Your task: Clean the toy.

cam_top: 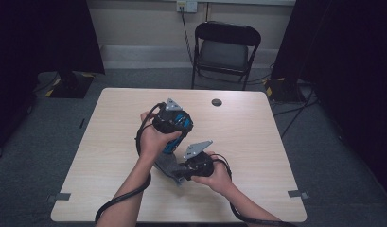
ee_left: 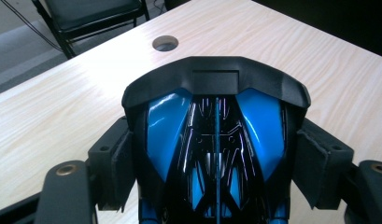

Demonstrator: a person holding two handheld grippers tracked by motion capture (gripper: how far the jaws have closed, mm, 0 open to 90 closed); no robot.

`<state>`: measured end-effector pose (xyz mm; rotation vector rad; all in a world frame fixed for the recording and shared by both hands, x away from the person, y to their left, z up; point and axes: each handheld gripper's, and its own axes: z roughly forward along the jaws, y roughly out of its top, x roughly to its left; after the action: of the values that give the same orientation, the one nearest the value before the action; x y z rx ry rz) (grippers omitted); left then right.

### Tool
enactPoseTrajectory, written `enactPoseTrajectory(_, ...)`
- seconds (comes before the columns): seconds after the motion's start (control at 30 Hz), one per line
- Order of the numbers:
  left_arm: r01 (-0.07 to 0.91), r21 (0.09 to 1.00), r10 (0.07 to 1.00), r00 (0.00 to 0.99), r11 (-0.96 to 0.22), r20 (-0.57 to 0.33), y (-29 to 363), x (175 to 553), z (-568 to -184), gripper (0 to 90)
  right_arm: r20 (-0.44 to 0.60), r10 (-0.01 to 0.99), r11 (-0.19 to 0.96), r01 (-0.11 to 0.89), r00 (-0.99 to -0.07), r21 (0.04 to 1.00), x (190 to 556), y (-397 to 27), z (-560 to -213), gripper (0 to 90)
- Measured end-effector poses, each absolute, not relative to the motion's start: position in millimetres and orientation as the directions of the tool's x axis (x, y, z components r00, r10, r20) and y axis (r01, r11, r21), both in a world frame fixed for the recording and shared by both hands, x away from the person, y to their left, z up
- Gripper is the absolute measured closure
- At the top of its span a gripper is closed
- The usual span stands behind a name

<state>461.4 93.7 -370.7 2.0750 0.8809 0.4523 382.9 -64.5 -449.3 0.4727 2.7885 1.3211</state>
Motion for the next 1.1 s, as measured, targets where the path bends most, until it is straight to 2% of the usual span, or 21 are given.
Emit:
enactPoseTrajectory(0.3,0.44,0.796,0.747,0.664,-0.415,0.023,109.3,462.9,-367.5,25.6,0.1,0.29,0.601,0.262,-0.952,0.755,384.7,-76.3,-445.5,69.9)
enactPoseTrajectory(0.7,0.474,0.782,0.769,0.64,-0.404,0.009,130.3,459.3,-377.8,25.6,0.083,0.392,0.574,0.314,-0.916,0.756,406.2,-108.9,-435.4,69.7)
enactPoseTrajectory(1.1,0.476,0.775,0.751,0.66,-0.416,-0.001,137.0,450.0,-385.3,25.6,0.058,0.484,0.552,0.357,-0.873,0.753,429.1,-131.7,-426.5,69.7)
